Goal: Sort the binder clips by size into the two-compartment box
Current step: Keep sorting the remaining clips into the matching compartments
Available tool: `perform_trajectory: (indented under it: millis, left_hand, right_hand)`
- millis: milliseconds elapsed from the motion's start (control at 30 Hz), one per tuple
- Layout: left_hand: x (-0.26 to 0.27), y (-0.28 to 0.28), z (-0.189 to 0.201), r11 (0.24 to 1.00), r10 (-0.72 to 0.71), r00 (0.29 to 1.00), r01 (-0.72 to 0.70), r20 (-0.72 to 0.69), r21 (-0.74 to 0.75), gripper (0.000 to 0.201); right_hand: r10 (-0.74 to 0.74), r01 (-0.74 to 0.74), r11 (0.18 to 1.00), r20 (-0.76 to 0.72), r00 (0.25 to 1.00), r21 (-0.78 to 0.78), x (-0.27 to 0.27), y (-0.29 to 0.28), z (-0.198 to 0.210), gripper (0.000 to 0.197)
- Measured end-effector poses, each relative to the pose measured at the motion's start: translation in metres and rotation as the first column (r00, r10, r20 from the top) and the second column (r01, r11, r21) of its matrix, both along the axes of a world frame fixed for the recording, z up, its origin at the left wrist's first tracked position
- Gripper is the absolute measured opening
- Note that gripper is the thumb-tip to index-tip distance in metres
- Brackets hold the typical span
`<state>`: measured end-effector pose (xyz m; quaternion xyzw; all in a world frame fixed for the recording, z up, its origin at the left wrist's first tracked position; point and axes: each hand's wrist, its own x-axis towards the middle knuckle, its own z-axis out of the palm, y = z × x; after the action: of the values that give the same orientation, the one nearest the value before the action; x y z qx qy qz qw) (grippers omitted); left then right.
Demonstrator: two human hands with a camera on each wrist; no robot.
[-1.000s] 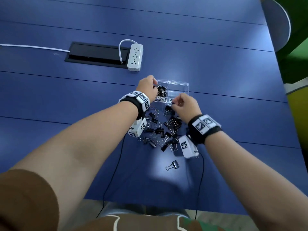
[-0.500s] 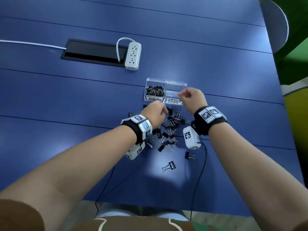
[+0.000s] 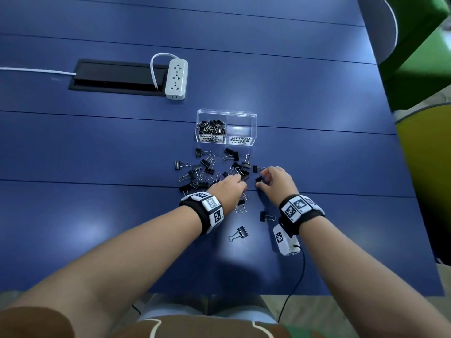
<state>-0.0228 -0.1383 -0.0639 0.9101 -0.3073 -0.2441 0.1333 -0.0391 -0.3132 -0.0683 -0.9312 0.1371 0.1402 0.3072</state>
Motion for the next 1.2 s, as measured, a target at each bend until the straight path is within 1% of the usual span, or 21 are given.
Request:
perform_trajectory:
  millis: [133, 233, 300, 333, 400, 433, 500, 600, 700, 767, 867, 967, 1067, 1133, 1200]
  left_hand:
    - [0.000, 0.001, 0.001, 0.998, 0.041, 0.999, -0.041, 0.002, -0.047, 0.014]
    - [0.001, 0.006, 0.003, 0.992, 0.071, 0.995, -0.078, -0.072, -0.094, 0.009]
    - [0.001, 0.011, 0.006, 0.974, 0.153, 0.979, -0.173, -0.134, -0.147, 0.009]
    - [0.000, 0.014, 0.008, 0.953, 0.218, 0.963, -0.245, -0.159, -0.179, 0.008]
    - [0.003, 0.022, 0.009, 0.887, 0.354, 0.912, -0.398, -0.209, -0.234, 0.008]
    - [0.006, 0.025, 0.009, 0.851, 0.409, 0.882, -0.461, -0.235, -0.252, 0.008]
    - [0.016, 0.032, 0.011, 0.776, 0.494, 0.821, -0.565, -0.286, -0.280, 0.008]
    - [0.037, 0.044, 0.015, 0.679, 0.574, 0.752, -0.658, -0.323, -0.327, 0.006]
    - [0.060, 0.052, 0.024, 0.636, 0.621, 0.722, -0.692, -0.305, -0.341, 0.007]
    - [0.077, 0.054, 0.031, 0.644, 0.637, 0.732, -0.678, -0.242, -0.354, 0.009]
    - [0.103, 0.055, 0.042, 0.681, 0.636, 0.759, -0.638, -0.141, -0.360, 0.011]
    - [0.128, 0.054, 0.048, 0.698, 0.642, 0.762, -0.628, -0.086, -0.344, 0.013]
    - [0.146, 0.051, 0.048, 0.755, 0.608, 0.793, -0.591, -0.033, -0.286, 0.016]
    - [0.152, 0.048, 0.046, 0.781, 0.587, 0.809, -0.571, -0.013, -0.252, 0.017]
    - [0.154, 0.044, 0.046, 0.796, 0.574, 0.819, -0.559, -0.007, -0.231, 0.018]
  right_hand:
    - [-0.011, 0.011, 1.000, -0.012, 1.000, 0.019, -0.004, 0.008, -0.004, 0.017]
    - [0.018, -0.017, 0.998, -0.032, 0.999, 0.060, -0.003, 0.016, 0.000, 0.012]
    - [-0.001, 0.001, 0.996, 0.000, 1.000, 0.087, 0.007, 0.020, 0.005, 0.010]
    - [-0.026, 0.023, 0.994, 0.025, 0.999, 0.107, 0.017, 0.023, 0.010, 0.008]
    - [-0.071, 0.057, 0.983, 0.074, 0.995, 0.176, 0.042, 0.032, 0.022, 0.005]
    - [-0.069, 0.048, 0.979, 0.103, 0.992, 0.196, 0.055, 0.038, 0.028, 0.006]
    - [-0.027, -0.002, 0.982, 0.154, 0.988, 0.187, 0.081, 0.052, 0.040, 0.012]
    - [0.009, -0.047, 0.980, 0.191, 0.981, 0.192, 0.113, 0.074, 0.051, 0.020]
    - [0.031, -0.072, 0.981, 0.219, 0.975, 0.183, 0.132, 0.087, 0.055, 0.024]
    - [0.033, -0.072, 0.981, 0.211, 0.977, 0.181, 0.136, 0.088, 0.056, 0.027]
    - [-0.016, -0.031, 0.978, 0.222, 0.975, 0.207, 0.129, 0.077, 0.056, 0.026]
    - [-0.088, 0.041, 0.979, 0.234, 0.968, 0.198, 0.106, 0.054, 0.051, 0.020]
    - [-0.182, 0.142, 0.971, 0.208, 0.961, 0.193, 0.077, 0.028, 0.039, 0.017]
    - [-0.198, 0.170, 0.972, 0.172, 0.965, 0.164, 0.058, 0.016, 0.028, 0.018]
    - [-0.167, 0.151, 0.982, 0.155, 0.974, 0.113, 0.044, 0.009, 0.018, 0.018]
